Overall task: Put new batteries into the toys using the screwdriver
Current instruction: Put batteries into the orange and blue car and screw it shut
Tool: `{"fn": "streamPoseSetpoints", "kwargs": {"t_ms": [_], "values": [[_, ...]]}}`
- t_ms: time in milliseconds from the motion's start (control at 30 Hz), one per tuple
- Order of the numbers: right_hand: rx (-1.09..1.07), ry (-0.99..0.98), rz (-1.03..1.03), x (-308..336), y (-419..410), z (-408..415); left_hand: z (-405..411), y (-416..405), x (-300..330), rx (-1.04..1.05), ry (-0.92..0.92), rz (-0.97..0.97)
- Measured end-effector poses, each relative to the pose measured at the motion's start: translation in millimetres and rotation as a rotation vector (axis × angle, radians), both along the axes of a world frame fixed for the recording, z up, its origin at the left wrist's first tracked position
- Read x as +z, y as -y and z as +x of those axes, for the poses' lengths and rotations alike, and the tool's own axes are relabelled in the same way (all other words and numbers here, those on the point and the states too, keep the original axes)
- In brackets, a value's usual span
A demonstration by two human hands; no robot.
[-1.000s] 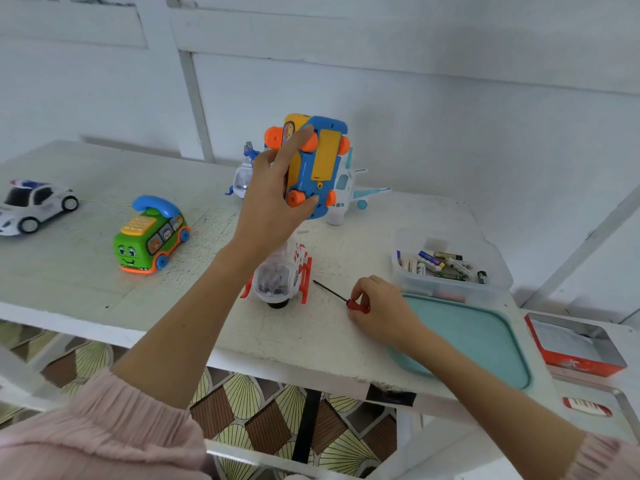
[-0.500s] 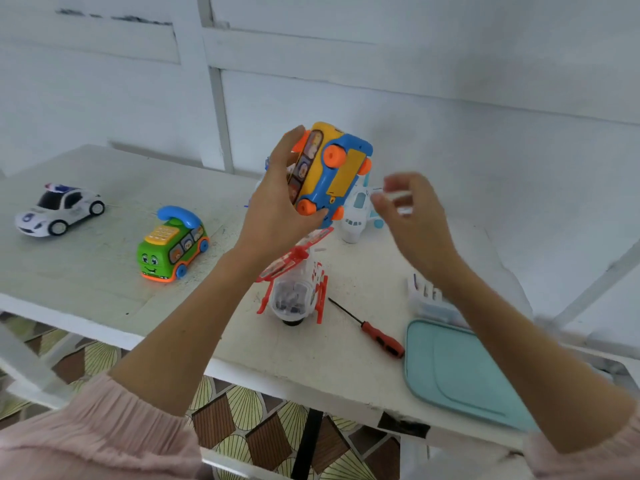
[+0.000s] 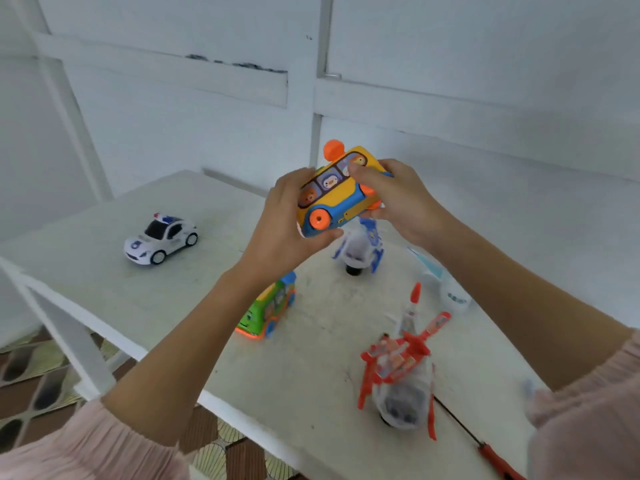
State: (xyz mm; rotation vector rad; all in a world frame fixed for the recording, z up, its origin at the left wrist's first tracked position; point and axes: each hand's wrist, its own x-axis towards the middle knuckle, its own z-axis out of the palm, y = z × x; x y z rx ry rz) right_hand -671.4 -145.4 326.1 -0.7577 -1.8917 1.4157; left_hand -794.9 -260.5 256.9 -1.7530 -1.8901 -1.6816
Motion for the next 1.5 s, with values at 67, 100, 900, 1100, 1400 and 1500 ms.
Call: {"fn": "streamPoseSetpoints", "kwargs": {"t_ms": [67,100,900,1100,1400,1500], "values": [[0.035,-0.037,-0.063,-2.2,-7.6,-32.2,-29.5,4.8,-4.8,-0.003,0.017,0.009],[0.063,-0.049,-0.099,-4.1,-12.2,-47.5,-42.5,6.7,-7.2,-0.018,0.065,-0.001],[0.025,0.369,-0.118,-122.7,-84.5,-260.8,-238.8,-58.9,-131.0,0.031,0.105,-0.146],[-0.045,0.27,-0.071,-144.4,-99.7,-263.8,-245.0,-79.7,-147.5,-0.005,0.208,-0.26],[-0.041,0.227,-0.05,-155.3,-118.3,-272.7,-249.3,-97.5,-159.1,0.045,0.227,-0.313],[-0.045,0.229,-0.029,-157.0,-118.8,-272.0,-249.3,-98.1,-161.7,0.055,0.222,-0.324]]}}
